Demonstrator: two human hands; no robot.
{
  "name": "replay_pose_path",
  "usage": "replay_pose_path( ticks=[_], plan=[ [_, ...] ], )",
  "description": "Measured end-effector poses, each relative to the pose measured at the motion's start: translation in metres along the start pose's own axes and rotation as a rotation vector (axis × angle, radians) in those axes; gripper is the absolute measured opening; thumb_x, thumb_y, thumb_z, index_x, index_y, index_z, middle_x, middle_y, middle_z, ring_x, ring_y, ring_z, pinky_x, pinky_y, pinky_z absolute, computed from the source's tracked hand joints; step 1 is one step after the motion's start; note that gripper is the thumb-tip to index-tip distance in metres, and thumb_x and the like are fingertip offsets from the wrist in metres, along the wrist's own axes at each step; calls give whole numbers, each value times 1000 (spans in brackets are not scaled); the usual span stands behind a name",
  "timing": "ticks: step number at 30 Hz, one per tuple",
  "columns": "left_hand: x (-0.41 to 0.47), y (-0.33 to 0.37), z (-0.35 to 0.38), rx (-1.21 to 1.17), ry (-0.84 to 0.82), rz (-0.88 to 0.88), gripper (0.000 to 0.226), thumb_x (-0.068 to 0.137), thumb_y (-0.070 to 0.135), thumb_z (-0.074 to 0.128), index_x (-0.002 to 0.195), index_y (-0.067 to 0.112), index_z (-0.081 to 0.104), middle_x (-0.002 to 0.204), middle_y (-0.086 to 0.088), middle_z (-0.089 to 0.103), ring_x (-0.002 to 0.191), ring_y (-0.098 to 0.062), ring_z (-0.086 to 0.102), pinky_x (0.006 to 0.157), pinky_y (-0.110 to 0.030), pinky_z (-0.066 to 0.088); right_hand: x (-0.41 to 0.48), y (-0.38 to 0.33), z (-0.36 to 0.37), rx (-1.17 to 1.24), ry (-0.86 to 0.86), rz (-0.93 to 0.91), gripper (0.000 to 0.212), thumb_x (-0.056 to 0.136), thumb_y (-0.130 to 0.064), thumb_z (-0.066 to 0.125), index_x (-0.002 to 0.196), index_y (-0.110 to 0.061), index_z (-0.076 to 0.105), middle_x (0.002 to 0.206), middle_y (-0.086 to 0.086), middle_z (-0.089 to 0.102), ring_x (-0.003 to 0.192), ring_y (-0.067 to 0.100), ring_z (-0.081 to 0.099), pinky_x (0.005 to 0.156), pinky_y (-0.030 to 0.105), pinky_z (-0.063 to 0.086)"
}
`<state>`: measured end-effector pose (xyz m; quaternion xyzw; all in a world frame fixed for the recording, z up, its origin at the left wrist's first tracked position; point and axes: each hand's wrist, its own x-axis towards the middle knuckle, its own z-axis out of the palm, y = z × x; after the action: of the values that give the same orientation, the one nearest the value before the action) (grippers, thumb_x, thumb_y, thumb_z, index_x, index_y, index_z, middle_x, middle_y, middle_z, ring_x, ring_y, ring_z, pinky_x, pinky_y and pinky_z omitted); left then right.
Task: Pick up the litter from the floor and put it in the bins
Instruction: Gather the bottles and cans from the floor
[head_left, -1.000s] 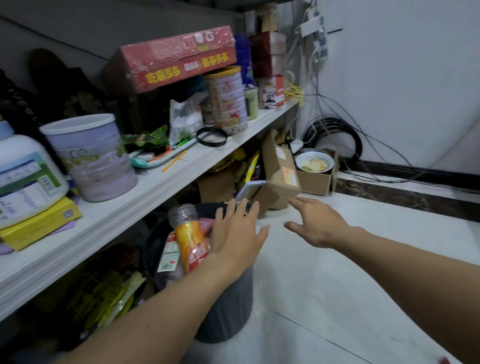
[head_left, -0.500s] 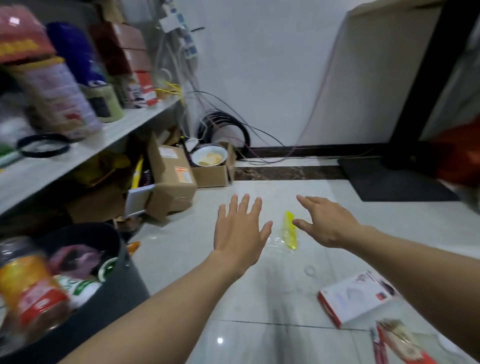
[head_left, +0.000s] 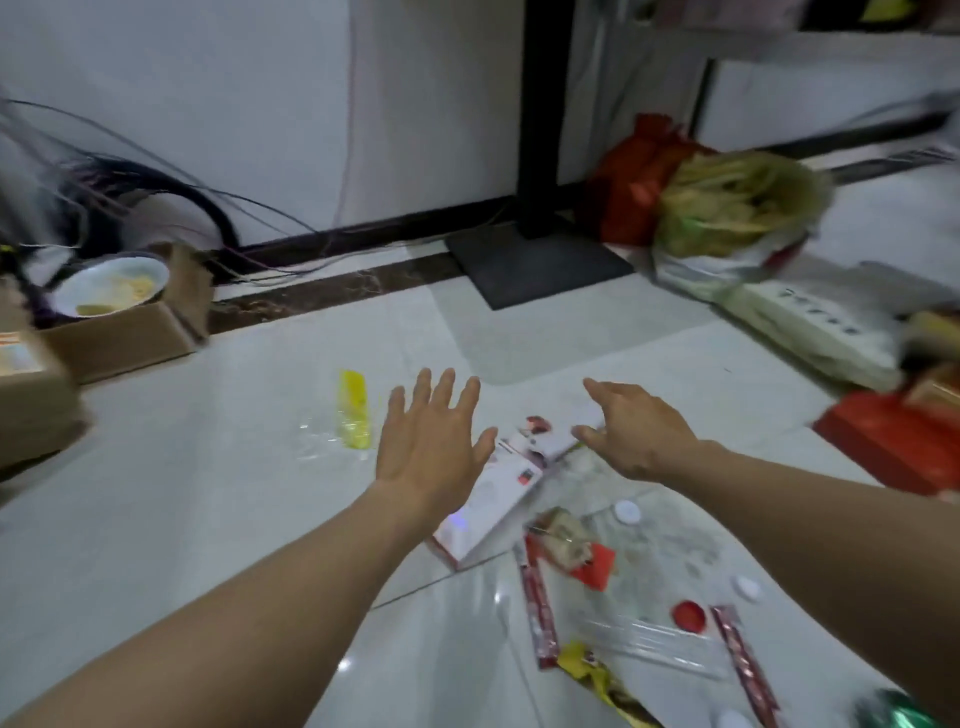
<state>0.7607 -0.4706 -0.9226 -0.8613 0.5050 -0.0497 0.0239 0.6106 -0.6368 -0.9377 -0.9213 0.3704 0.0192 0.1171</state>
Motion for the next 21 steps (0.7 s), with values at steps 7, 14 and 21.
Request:
replay_pose_path(
  ticks=[7, 14, 21],
  plan=[
    [36, 85, 15, -11, 16, 194, 62, 98, 55, 21, 153, 26, 14, 160, -2, 16, 147, -27, 11, 117, -45, 15, -26, 103, 35, -7, -47, 207, 68, 95, -48, 46, 150, -16, 21, 148, 8, 39, 132, 30, 40, 104, 41, 39],
    [44, 161, 54, -11, -65, 333, 62, 98, 55, 23, 152, 25, 17, 158, -2, 21, 146, -26, 15, 115, -45, 18, -62, 186, 54, 22, -66, 436, 61, 94, -42, 48, 145, -13, 29, 137, 9, 48, 126, 30, 44, 97, 43, 43],
    [45, 221, 79, -27, -163, 419, 64, 99, 56, 20, 154, 26, 9, 161, -2, 14, 148, -26, 9, 118, -45, 14, -110, 244, 77, 93, -151, 584, 72, 91, -44, 52, 150, -17, 19, 138, 10, 45, 126, 30, 43, 96, 42, 44]
  ],
)
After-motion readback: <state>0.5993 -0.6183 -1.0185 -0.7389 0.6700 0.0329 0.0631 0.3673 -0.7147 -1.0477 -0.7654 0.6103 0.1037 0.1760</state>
